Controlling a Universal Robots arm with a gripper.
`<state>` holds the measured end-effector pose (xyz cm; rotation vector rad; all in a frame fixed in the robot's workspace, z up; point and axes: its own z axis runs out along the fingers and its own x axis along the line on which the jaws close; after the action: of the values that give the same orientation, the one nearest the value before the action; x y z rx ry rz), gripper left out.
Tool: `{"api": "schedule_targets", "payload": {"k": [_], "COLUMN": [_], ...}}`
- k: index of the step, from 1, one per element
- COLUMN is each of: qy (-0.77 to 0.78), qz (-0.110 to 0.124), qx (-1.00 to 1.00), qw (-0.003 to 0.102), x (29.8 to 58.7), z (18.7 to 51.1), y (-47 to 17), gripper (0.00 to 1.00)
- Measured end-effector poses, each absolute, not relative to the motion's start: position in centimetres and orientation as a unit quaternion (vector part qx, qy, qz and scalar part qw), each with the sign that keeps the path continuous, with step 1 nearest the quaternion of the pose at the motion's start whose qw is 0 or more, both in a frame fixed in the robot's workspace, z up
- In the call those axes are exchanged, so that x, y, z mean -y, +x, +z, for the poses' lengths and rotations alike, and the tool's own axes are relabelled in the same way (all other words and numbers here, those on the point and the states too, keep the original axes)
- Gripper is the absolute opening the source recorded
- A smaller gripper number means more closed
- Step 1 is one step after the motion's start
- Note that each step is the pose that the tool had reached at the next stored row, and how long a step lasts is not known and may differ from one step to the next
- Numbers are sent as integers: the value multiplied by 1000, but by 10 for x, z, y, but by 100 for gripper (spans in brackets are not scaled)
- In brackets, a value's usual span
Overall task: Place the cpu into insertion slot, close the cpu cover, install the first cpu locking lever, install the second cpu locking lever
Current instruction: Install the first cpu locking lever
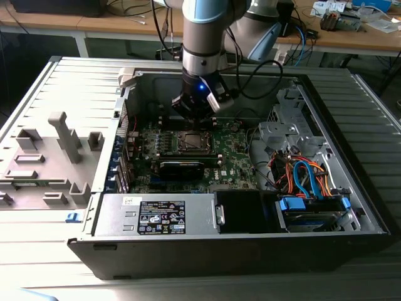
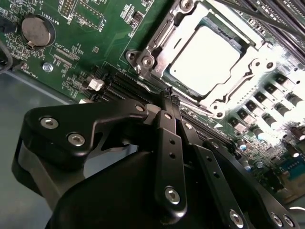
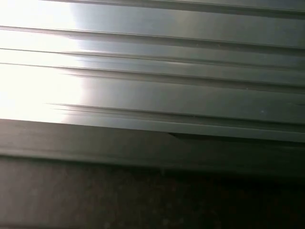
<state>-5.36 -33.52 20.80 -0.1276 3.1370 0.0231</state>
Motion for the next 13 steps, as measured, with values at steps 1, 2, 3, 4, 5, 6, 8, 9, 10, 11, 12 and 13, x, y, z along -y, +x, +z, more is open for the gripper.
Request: {"api": "schedule_targets", "payload": {"k": [1,2,3,4,5,6,8,9,10,11,12,13], "qy": [-41,-41,-41,-41,-41,-41,-41,-41,-41,-41,-41,-41], "qz": [7,7,7,7,7,6,7,7,6,7,7,7], "qx": [-999,-999,-999,-999,-999,-999,-999,-999,-999,-999,-999,-999], "qw": [1,1,1,1,1,1,1,1,1,2,1,1], "x": [335,335,335,335,335,335,335,336,337,337,338,339], "z": [207,206,206,205,204,203,203,203,203,202,202,203], "y": [-53,-53,-52,-52,-51,-50,-50,-50,-50,-50,-50,-50], "gripper": [11,11,11,11,11,11,11,11,11,11,11,11]}}
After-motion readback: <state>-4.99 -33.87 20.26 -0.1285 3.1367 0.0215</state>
